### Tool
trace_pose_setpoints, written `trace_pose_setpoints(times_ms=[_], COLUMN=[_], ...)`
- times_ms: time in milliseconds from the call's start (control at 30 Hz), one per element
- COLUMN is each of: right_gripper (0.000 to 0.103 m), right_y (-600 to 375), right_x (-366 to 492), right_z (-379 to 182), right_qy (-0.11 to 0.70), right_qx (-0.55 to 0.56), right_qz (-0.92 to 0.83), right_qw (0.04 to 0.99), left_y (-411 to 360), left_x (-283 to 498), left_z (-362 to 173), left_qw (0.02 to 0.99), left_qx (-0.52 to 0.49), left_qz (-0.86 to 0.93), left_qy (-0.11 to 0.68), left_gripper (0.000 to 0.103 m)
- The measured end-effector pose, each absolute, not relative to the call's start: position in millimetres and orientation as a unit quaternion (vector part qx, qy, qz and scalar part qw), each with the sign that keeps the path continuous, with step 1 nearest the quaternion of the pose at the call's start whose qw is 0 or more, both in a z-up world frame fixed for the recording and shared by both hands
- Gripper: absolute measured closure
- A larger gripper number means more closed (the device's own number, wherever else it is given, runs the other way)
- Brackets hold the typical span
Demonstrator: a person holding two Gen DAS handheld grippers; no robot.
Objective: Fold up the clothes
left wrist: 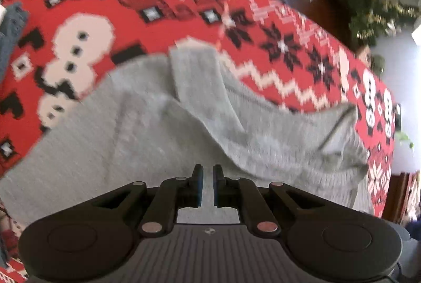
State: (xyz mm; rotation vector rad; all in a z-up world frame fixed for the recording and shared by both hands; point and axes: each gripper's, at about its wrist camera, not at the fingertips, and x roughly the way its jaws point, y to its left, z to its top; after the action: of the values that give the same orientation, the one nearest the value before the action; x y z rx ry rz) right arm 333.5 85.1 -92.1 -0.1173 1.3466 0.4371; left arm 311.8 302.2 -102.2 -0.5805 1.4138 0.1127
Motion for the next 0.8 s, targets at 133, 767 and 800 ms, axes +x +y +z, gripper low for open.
trace_pose_setpoints(times_ms=[133, 767, 800], right_gripper=[0.089, 0.087, 0.087], right_y=[73, 45, 45], right_x=[337, 343, 340], right_z=[-103, -81, -84], right_qy=[0.626, 0.614, 0.616], right_qx=[-0.05, -0.023, -0.028], right_qz=[0.188, 0.191, 0.19], right_qw=[0.756, 0.766, 0.764], left_y=[289, 270, 265], left_x=[318, 335, 334], left_z=[-107, -95, -99], left_qw=[0.72, 0.728, 0.726], left_qx=[-0.259, -0.243, -0.236], left_qz=[0.041, 0.025, 0.019], left_qy=[0.642, 0.64, 0.646], left_gripper=[0.097, 0.097, 0.097])
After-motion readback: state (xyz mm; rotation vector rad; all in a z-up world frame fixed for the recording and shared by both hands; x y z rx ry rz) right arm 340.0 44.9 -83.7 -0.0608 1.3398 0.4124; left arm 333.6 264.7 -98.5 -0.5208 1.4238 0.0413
